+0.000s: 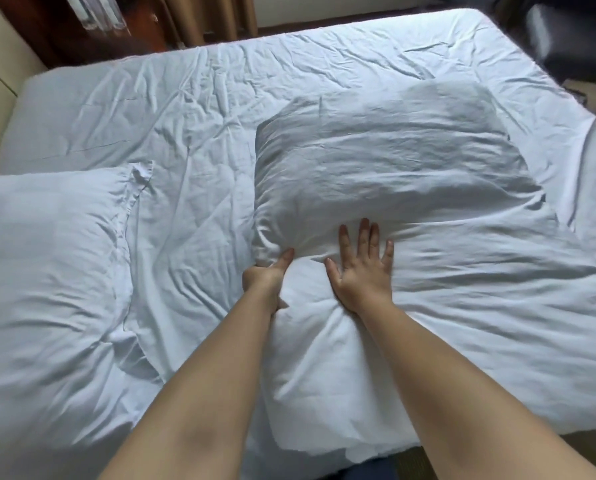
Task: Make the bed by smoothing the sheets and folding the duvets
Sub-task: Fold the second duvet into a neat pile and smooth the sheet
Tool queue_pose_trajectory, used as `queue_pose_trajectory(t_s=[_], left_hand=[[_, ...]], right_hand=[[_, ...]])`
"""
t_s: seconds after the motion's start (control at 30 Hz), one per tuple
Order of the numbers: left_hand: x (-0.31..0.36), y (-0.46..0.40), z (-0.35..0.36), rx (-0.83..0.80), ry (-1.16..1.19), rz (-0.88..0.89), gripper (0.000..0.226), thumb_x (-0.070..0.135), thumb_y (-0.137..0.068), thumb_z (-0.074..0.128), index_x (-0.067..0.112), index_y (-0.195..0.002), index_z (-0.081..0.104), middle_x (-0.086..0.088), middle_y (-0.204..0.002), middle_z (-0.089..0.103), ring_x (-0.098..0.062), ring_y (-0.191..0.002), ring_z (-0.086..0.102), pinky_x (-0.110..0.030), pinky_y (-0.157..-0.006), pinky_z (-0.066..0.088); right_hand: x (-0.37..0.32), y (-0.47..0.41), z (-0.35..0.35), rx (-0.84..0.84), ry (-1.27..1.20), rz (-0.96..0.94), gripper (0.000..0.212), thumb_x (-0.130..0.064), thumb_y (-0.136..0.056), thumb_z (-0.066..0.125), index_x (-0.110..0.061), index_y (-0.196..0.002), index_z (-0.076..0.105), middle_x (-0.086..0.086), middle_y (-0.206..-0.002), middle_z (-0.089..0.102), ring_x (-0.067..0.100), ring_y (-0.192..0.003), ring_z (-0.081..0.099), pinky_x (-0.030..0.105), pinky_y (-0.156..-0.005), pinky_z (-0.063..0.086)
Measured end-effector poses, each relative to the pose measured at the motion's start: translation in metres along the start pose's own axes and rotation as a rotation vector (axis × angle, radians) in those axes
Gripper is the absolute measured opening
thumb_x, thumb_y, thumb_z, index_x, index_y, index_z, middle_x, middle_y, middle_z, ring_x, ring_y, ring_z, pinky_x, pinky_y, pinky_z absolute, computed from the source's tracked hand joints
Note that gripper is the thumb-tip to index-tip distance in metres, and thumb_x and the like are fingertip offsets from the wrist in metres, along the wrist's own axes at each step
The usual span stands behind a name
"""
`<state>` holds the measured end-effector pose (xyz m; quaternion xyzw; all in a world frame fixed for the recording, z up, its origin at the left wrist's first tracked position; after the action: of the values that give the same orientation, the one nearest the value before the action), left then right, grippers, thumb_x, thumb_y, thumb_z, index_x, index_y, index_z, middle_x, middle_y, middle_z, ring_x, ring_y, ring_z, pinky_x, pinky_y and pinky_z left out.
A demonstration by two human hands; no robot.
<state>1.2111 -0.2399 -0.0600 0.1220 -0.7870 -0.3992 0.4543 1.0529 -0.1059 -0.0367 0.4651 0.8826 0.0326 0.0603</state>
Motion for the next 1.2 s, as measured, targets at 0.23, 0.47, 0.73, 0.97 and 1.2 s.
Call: queue_pose_trajectory(t_s=[0.23, 0.47, 0.73, 0.97, 1.2], left_hand=[[-0.006, -0.003, -0.064, -0.063, 0.070, -0.022, 0.085, 0.044, -0.068, 0.083, 0.002, -0.133, 0.049, -0.012, -0.128, 0.055, -0.034, -0.103, 0.059, -0.034, -0.042, 0.049], [-0.009, -0.025, -0.185, -0.040, 0.076, -0.009, 0.079, 0.041, -0.069, 0.084, 0.002, -0.129, 0.051, -0.013, -0.124, 0.056, -0.027, -0.084, 0.052, -0.037, -0.056, 0.050], [-0.053, -0.047, -0.326, 0.113, 0.047, 0.033, 0.082, 0.047, -0.065, 0.084, -0.001, -0.125, 0.055, -0.014, -0.119, 0.063, -0.028, -0.091, 0.061, -0.032, -0.057, 0.050], [-0.114, -0.069, -0.358, 0.076, -0.086, -0.018, 0.090, 0.054, -0.069, 0.078, -0.005, -0.130, 0.049, -0.020, -0.128, 0.058, -0.032, -0.112, 0.059, -0.033, -0.088, 0.049], [-0.084, -0.084, -0.372, -0.006, -0.521, 0.127, 0.057, 0.048, -0.088, 0.061, 0.008, -0.129, 0.059, -0.015, -0.135, 0.056, -0.028, -0.124, 0.053, -0.029, -0.097, 0.042]], right_hand=[[-0.069, 0.023, -0.006, -0.151, 0.008, -0.042, 0.073, -0.065, -0.092, 0.018, -0.031, -0.152, -0.007, 0.016, -0.158, -0.018, 0.031, -0.146, -0.016, 0.050, -0.114, -0.014], [-0.191, 0.060, -0.014, -0.226, -0.066, -0.127, 0.071, -0.060, -0.095, 0.024, -0.031, -0.153, -0.006, 0.019, -0.157, -0.018, 0.029, -0.146, -0.016, 0.049, -0.116, -0.012], [-0.319, 0.119, 0.003, -0.285, -0.084, -0.252, 0.076, -0.064, -0.092, 0.028, -0.033, -0.152, -0.005, 0.021, -0.156, -0.019, 0.029, -0.146, -0.019, 0.047, -0.116, -0.013], [-0.355, 0.148, 0.039, -0.391, -0.011, -0.259, 0.080, -0.065, -0.091, 0.033, -0.032, -0.153, -0.004, 0.023, -0.155, -0.022, 0.032, -0.144, -0.023, 0.048, -0.115, -0.016], [-0.368, 0.148, 0.039, -0.336, 0.011, -0.266, 0.075, -0.061, -0.092, 0.034, -0.030, -0.153, 0.004, 0.022, -0.157, -0.016, 0.031, -0.145, -0.020, 0.047, -0.114, -0.018]])
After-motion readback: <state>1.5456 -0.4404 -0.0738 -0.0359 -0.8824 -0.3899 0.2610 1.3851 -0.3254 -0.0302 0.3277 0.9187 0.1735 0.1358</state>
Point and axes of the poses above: each hand's wrist, its own y-axis away from the middle knuckle, its own z-axis out of the palm, x = y × z, the point moved 10 cm from there along -y, towards the middle knuckle
